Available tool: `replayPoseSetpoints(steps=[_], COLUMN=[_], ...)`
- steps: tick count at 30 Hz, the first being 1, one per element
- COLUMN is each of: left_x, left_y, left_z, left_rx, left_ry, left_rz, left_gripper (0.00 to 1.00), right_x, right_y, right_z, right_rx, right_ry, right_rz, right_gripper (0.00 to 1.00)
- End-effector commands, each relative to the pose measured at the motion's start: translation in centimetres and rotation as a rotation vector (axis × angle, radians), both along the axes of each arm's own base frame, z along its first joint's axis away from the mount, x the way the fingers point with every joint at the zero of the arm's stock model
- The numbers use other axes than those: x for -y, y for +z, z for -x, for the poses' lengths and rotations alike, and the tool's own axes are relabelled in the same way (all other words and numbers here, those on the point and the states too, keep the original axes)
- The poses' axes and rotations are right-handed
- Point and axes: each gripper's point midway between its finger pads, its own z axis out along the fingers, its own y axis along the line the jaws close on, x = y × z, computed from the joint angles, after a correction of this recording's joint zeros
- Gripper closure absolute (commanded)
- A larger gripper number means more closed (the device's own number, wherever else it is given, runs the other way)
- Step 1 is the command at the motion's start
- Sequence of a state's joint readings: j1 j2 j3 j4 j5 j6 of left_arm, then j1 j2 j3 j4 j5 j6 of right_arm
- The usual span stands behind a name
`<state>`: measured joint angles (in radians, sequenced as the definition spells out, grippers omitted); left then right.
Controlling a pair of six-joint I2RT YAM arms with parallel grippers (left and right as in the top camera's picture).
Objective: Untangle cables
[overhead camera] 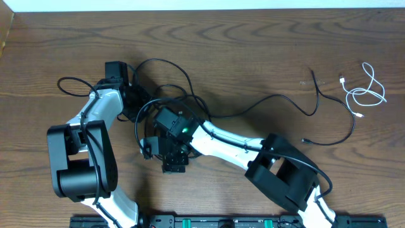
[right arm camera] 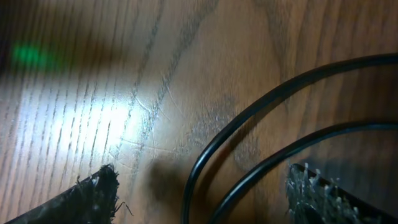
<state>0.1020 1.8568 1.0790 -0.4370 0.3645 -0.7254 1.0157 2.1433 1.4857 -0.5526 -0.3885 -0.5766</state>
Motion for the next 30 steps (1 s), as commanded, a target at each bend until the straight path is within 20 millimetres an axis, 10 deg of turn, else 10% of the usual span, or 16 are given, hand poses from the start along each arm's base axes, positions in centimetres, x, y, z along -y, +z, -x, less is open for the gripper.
replayPoseSetpoints(steps=[1,6,9,10,11,17,22,30], left_x=[-0.5,-0.5,-0.5,-0.5,-0.5,-0.5,-0.5,-0.5], left_y=[-0.6,-0.6,-0.7,-0.7,-0.7,-0.7,-0.7,-0.7], left_z=[0.1,0.1,0.2,0.2,0.2,0.2,0.2,0.2], left_rx=[-0.016,-0.016,-0.018,-0.019,-0.018,-0.018,-0.018,-0.019], left_ry=[0.002,-0.001,-0.001,-0.001,-0.001,-0.001,-0.001,-0.001], left_rz=[-0.025,-0.026,-0.026,-0.026,-0.026,-0.026,-0.026,-0.026], left_gripper=[0.44,0.44,0.44,0.44,0.44,0.44,0.44,0.43], right_x=[0.3,0.3,0.2,0.1,0.1,-0.2,-1.4,-0.9], right_y=[-1.6,-3.7,-3.8,-3.8,-3.8,-2.7,2.0,15.6], right_z=[0.1,-0.4,-0.5,-0.5,-0.6,-0.6,-0.1,-3.2], right_rx=[0.01,0.009,0.012,0.013,0.015,0.0,-0.027,0.187], right_ry=[-0.008,-0.051,-0.051,-0.051,-0.052,-0.083,-0.087,-0.154], right_rz=[0.037,0.066,0.063,0.06,0.058,0.04,-0.065,-0.299], right_gripper=[0.19,0.21,0.4,0.55,0.94,0.99,0.99,0.99])
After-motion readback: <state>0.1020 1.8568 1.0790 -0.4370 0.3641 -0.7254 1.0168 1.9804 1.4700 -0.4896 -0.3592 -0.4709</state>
